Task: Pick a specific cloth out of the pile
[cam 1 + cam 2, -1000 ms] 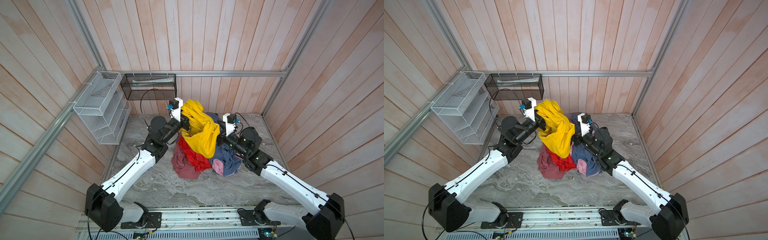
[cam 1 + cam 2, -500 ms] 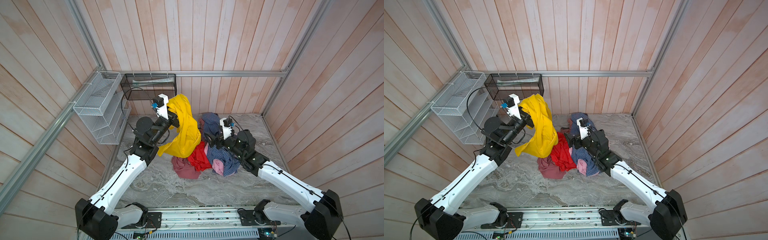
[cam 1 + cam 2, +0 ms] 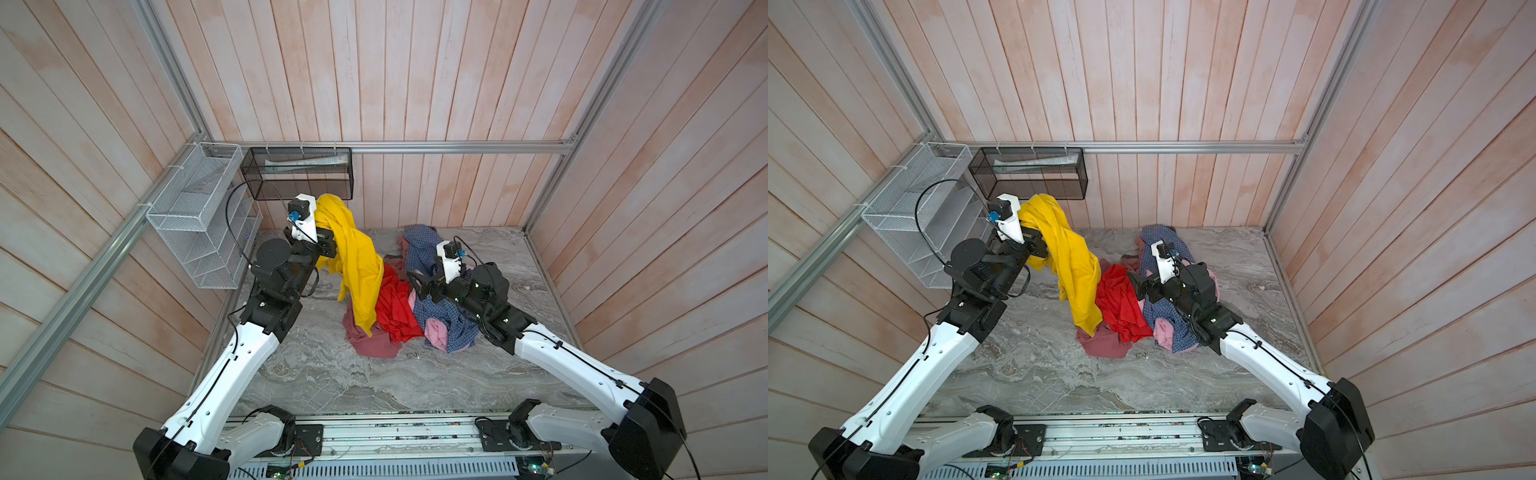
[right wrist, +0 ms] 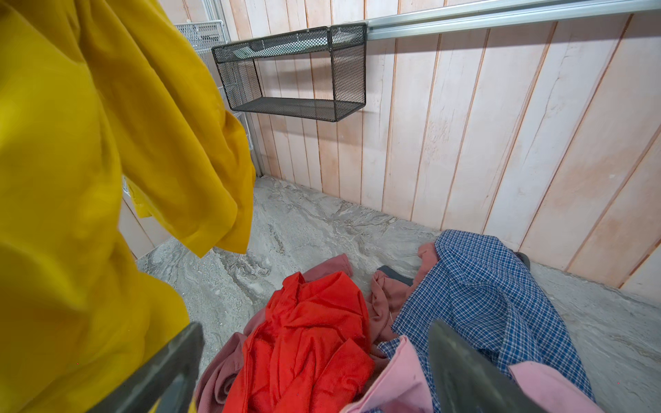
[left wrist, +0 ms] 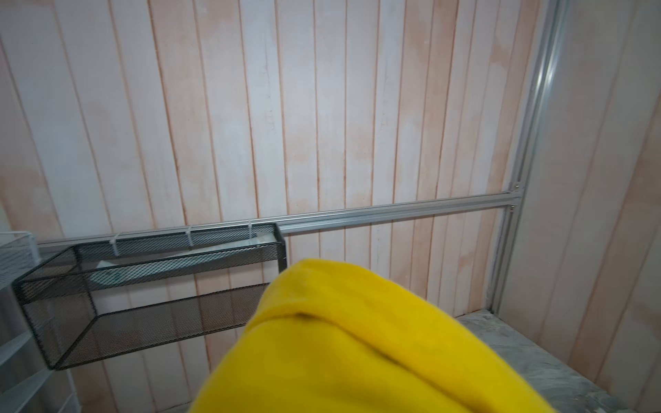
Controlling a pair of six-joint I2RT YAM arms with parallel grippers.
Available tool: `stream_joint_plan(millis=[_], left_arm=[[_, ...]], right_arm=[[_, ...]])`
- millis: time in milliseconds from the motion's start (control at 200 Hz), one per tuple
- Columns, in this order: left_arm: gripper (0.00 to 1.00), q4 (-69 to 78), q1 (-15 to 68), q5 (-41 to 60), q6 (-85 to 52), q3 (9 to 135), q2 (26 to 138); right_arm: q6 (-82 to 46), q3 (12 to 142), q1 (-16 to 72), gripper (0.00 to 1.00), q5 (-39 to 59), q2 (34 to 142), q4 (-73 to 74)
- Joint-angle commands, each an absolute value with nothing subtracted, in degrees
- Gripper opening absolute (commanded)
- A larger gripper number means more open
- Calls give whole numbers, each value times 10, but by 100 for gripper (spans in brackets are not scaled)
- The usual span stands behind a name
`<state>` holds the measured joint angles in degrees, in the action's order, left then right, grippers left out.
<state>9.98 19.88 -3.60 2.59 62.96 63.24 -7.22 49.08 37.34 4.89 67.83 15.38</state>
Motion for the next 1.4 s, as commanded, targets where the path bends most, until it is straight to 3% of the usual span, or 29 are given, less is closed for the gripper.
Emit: stream_joint_plan(millis=[0,180,325,400,590,925,1395], left_arm=[[0,100,163,-92,44,583,618],[0,105,86,-99,2,513,594],[0,98,69,-114,-23,478,584],[0,63,60,-170,-41,477,594],[0,39,44,-202,-96,432,573],[0,57,40,-211,-156,353,523],[0,53,40,-202,-169,344,518]], right_arm=[[-67,478,371,98,56,681,157],[-103,467,372,98,114,709,190],[-149,490,384,86,168,782,209],[-153,518,404,84,183,822,206],[-181,589,449,78,211,922,201],[-230,727,504,68,161,1101,113],[-251,739,484,64,76,1186,46]])
